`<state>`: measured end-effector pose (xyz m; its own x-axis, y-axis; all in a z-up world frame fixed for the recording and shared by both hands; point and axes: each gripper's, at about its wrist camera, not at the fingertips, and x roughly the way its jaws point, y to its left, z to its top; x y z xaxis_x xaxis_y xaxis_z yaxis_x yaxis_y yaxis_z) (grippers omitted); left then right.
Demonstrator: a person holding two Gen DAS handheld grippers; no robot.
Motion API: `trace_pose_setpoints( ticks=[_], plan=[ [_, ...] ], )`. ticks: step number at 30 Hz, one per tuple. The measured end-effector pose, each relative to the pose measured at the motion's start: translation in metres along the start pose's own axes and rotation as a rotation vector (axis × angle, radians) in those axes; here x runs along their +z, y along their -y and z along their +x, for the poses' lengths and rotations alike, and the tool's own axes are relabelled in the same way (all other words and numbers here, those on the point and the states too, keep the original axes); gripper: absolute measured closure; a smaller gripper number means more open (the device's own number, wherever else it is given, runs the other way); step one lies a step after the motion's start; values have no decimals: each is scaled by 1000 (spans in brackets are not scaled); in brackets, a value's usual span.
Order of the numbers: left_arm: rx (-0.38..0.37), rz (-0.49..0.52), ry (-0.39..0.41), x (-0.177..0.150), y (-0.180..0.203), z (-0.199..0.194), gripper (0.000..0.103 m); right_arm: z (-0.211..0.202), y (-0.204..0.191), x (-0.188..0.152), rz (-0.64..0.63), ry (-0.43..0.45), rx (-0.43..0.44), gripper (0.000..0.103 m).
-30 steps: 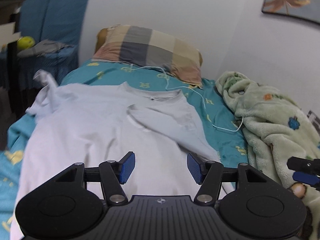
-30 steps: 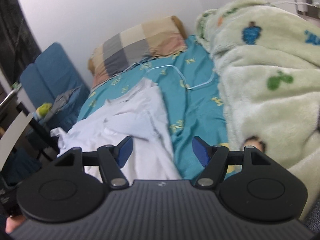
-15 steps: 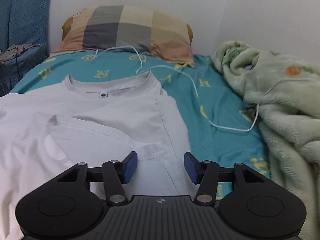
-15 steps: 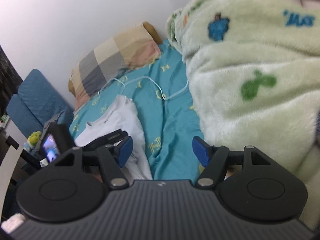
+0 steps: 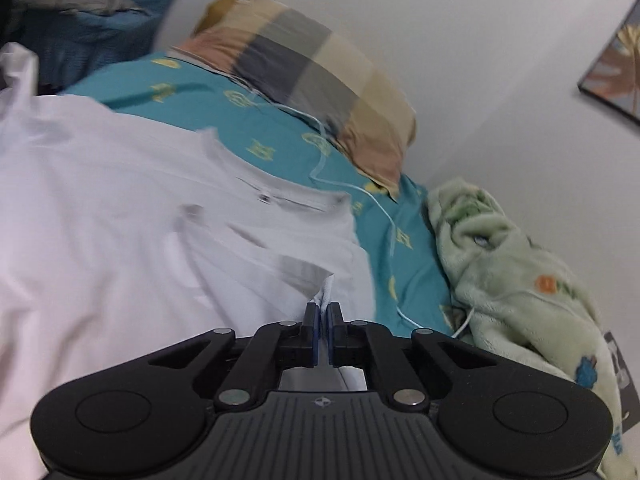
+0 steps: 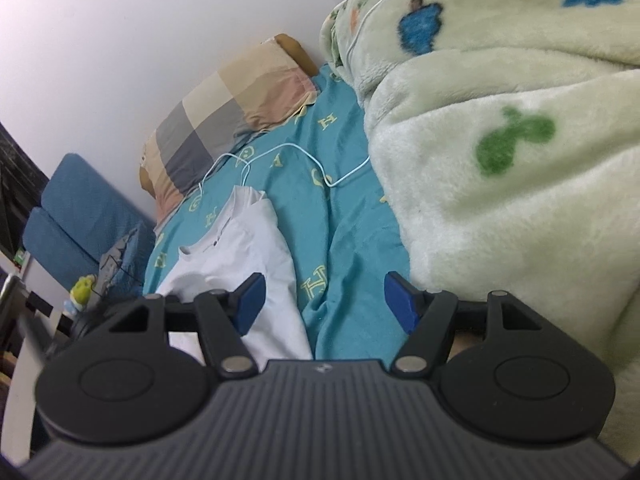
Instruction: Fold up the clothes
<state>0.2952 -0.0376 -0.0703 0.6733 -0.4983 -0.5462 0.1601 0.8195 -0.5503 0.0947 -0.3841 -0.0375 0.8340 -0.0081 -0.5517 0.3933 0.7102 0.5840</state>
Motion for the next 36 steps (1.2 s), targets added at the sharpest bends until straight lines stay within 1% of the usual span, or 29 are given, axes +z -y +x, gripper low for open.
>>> trace_pose_setpoints(
  ticks=[3, 5, 7, 9, 11, 12, 15, 18, 19, 21, 23, 26, 28, 30, 32, 35, 36],
  plan=[
    [92, -32, -7, 1, -35, -14, 100, -5, 4, 2, 13, 1, 17, 35],
    [148, -63, -24, 1, -58, -10, 100, -7, 5, 2, 15, -1, 24, 35],
    [189, -65, -53, 0, -74, -3, 98, -6, 4, 2, 5, -10, 25, 35],
    [194, -72, -72, -3, -82, -2, 95, -4, 2, 2, -11, -23, 32, 34],
    [175, -73, -71, -7, -82, -15, 87, -2, -2, 3, -33, -42, 50, 33],
    [165, -59, -72, -9, -79, -22, 81, -2, -4, 3, -44, -52, 58, 33],
    [152, 73, -89, -25, -53, -50, 75, -6, -6, 5, -65, -64, 85, 33],
    [121, 200, -108, -54, -18, -84, 70, -14, -8, 7, -89, -54, 99, 33],
    [102, 228, -119, -65, -7, -95, 68, -18, -8, 8, -92, -47, 96, 33],
    [39, 255, -156, -90, 16, -115, 68, -24, -6, 9, -92, -32, 89, 33],
    [-25, 310, -179, -119, 42, -132, 66, -30, -3, 10, -84, -20, 80, 33],
    [-112, 395, -228, -164, 82, -146, 64, -43, 2, 12, -83, -2, 71, 33],
    [-150, 472, -266, -196, 106, -150, 60, -52, 5, 13, -87, 19, 70, 33],
    [-131, 567, -288, -227, 124, -146, 59, -60, 8, 13, -92, 35, 70, 33],
    [-93, 614, -320, -252, 130, -137, 58, -63, 11, 14, -107, 45, 55, 33],
    [-38, 664, -357, -276, 130, -125, 58, -60, 16, 14, -103, 31, 24, 33],
    [-14, 680, -353, -279, 127, -122, 60, -59, 18, 14, -93, 25, 30, 33]
  ],
)
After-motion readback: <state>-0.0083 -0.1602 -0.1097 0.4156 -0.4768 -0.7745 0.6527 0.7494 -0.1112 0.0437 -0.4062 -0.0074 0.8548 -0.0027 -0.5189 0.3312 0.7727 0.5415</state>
